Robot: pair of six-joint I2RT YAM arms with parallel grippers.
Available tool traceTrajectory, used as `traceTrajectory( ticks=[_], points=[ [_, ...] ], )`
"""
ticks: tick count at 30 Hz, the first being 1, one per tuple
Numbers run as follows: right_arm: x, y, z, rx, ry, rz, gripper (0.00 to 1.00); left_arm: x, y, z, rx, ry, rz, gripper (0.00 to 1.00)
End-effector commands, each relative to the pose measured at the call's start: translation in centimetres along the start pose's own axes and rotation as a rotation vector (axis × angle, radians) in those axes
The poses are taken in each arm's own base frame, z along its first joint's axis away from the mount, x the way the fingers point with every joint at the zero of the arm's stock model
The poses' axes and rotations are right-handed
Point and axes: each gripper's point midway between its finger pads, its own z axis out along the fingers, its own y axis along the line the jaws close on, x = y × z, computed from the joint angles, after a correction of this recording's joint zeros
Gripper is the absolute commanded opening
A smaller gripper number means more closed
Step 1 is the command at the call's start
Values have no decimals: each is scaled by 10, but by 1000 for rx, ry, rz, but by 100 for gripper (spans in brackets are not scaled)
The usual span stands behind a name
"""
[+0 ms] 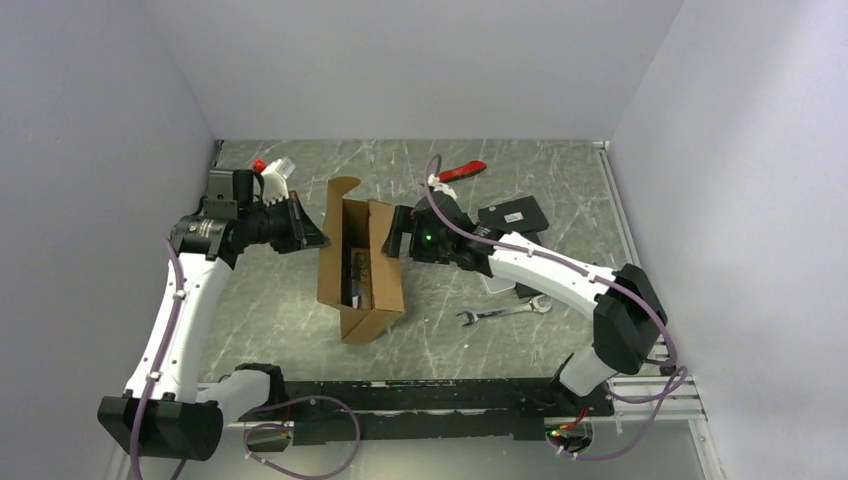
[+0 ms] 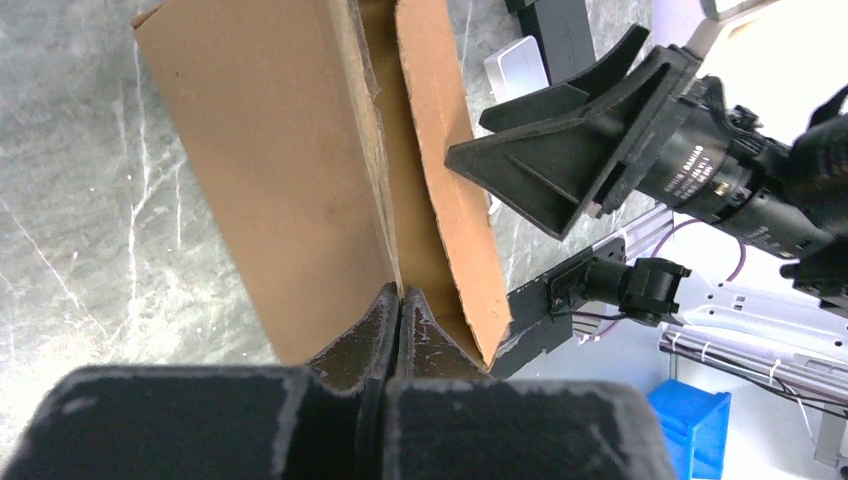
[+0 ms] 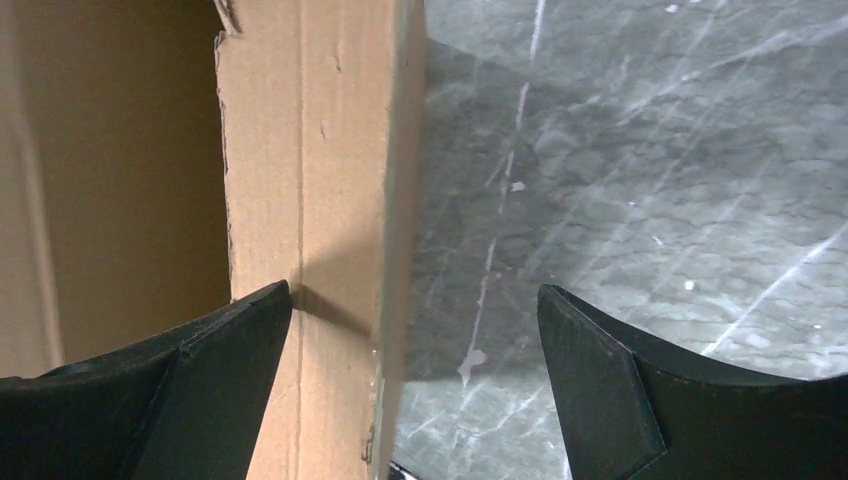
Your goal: Unpack the express box
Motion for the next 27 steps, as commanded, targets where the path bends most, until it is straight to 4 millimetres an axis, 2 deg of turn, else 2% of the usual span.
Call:
traceTrajectory(
  ticks=[1,12,19,23,27],
  points=[
    [10,-35,2,48,42,-17,97,-21,-26,-18,65,-75,105,0],
    [15,-92,17,194,64,-26,98,-27,-37,-25,98,-79,145,0],
    [-14,-113,-5,343,18,-228,100,-31,-36,-21,102,-80,135,0],
    [-34,-114,-23,375,-30,-317,100,-33,-37,-21,103,-90,133,0],
    [-38,-93,-33,281,-44,-311,100,-32,-34,-21,90,-88,132,0]
  ],
)
